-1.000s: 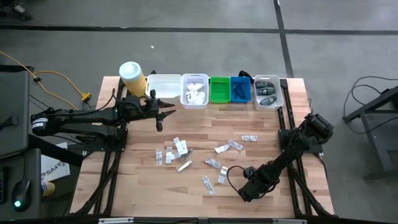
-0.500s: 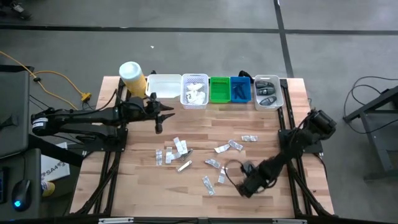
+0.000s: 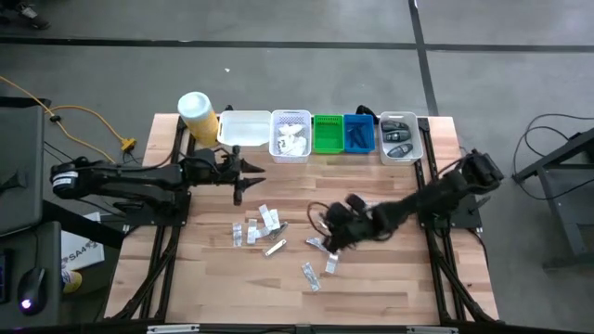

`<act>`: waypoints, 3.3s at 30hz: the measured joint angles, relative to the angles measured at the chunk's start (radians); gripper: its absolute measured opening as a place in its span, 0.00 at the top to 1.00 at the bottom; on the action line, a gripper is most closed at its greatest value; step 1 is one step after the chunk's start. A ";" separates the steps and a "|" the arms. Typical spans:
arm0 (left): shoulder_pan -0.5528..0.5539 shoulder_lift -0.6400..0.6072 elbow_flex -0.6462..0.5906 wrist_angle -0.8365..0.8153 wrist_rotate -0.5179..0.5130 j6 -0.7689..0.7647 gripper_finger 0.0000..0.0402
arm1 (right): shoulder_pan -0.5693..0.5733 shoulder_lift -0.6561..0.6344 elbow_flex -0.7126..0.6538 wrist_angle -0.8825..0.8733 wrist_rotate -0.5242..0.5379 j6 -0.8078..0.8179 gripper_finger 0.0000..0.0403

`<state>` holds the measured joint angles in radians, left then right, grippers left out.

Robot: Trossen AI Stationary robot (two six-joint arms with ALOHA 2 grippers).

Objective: Pick & Place Travel size toiletries
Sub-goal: Put the silver nail cutter into the left white bin

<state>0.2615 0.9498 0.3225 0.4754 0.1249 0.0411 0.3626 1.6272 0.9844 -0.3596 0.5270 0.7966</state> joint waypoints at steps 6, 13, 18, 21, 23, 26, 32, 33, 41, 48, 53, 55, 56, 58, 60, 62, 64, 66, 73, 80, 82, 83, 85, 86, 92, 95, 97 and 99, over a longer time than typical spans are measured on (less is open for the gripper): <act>0.000 0.095 0.017 0.067 0.087 -0.039 0.49 | -0.148 0.020 0.001 0.335 -0.033 -0.421 0.90; 0.000 0.213 0.062 0.225 0.153 -0.096 0.36 | -0.261 0.074 0.003 0.665 -0.122 -0.751 0.90; 0.000 0.267 0.111 0.233 0.182 -0.100 0.36 | -0.318 0.129 0.002 0.816 -0.198 -0.828 0.90; 0.000 0.283 0.131 0.232 0.192 -0.100 0.36 | -0.344 0.163 0.002 0.883 -0.232 -0.850 0.90; 0.000 0.294 0.143 0.235 0.192 -0.100 0.36 | -0.354 0.183 0.002 0.919 -0.251 -0.865 0.90; 0.000 0.294 0.143 0.232 0.199 -0.099 0.36 | -0.366 0.205 0.002 0.972 -0.288 -0.872 0.90; 0.000 0.294 0.143 0.227 0.201 -0.100 0.40 | -0.372 0.213 0.002 1.010 -0.306 -0.873 0.90; 0.000 0.294 0.143 0.227 0.201 -0.100 0.42 | -0.372 0.213 0.002 1.009 -0.309 -0.873 0.90; 0.000 0.294 0.143 0.230 0.201 -0.099 0.79 | -0.372 0.213 0.002 1.021 -0.321 -0.872 0.90; 0.000 0.294 0.143 0.232 0.196 -0.084 0.89 | -0.372 0.213 0.002 1.019 -0.321 -0.838 0.90; 0.000 0.294 0.142 0.224 0.196 -0.110 0.89 | -0.371 0.210 0.002 1.001 -0.301 -0.832 0.65; 0.000 0.294 0.142 0.218 0.174 -0.103 0.89 | -0.370 0.188 0.002 0.945 -0.265 -0.801 0.51; 0.000 0.294 0.142 0.208 0.150 -0.090 0.89 | -0.368 0.172 0.002 0.902 -0.247 -0.786 0.45; 0.003 0.287 0.142 0.175 0.082 -0.054 0.89 | -0.368 0.132 0.002 0.795 -0.211 -0.739 0.34; 0.019 0.281 0.142 0.167 0.007 -0.025 0.89 | -0.369 0.089 0.002 0.697 -0.189 -0.682 0.25; 0.048 0.280 0.142 0.161 -0.067 -0.018 0.89 | -0.369 0.056 0.004 0.643 -0.182 -0.636 0.19; 0.086 0.279 0.142 0.159 -0.164 -0.016 0.89 | -0.369 0.024 0.002 0.589 -0.181 -0.597 0.15; 0.131 0.278 0.142 0.150 -0.245 -0.015 0.89 | -0.362 0.017 0.005 0.601 -0.180 -0.590 0.14; 0.319 0.278 0.142 0.056 -0.348 -0.046 0.89 | -0.356 0.003 0.003 0.599 -0.178 -0.605 0.16; 0.453 0.342 0.142 0.049 -0.336 -0.086 0.89 | -0.356 0.003 0.002 0.602 -0.177 -0.607 0.20; 0.470 0.371 0.142 0.045 -0.337 -0.100 0.85 | -0.356 0.003 0.002 0.603 -0.177 -0.607 0.21; 0.476 0.386 0.142 0.038 -0.336 -0.105 0.81 | -0.356 0.003 0.002 0.603 -0.177 -0.606 0.22; 0.481 0.409 0.142 0.045 -0.337 -0.111 0.71 | -0.353 0.003 0.002 0.602 -0.177 -0.606 0.22; 0.481 0.420 0.142 0.056 -0.338 -0.116 0.66 | -0.351 0.003 0.002 0.603 -0.177 -0.606 0.23; 0.478 0.435 0.193 -0.014 -0.342 -0.097 0.46 | -0.341 0.003 0.002 0.600 -0.177 -0.586 0.23; 0.478 0.434 0.241 -0.105 -0.338 -0.098 0.44 | -0.327 0.003 0.002 0.596 -0.169 -0.580 0.23; 0.478 0.434 0.282 -0.189 -0.302 -0.099 0.44 | -0.307 0.003 0.002 0.585 -0.145 -0.580 0.23; 0.478 0.433 0.319 -0.280 -0.246 -0.099 0.46 | -0.286 0.000 0.002 0.552 -0.129 -0.579 0.23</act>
<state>0.7395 1.3826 0.6416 0.1952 -0.1215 -0.0576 0.0768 1.6275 0.9867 0.1922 0.3985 0.2181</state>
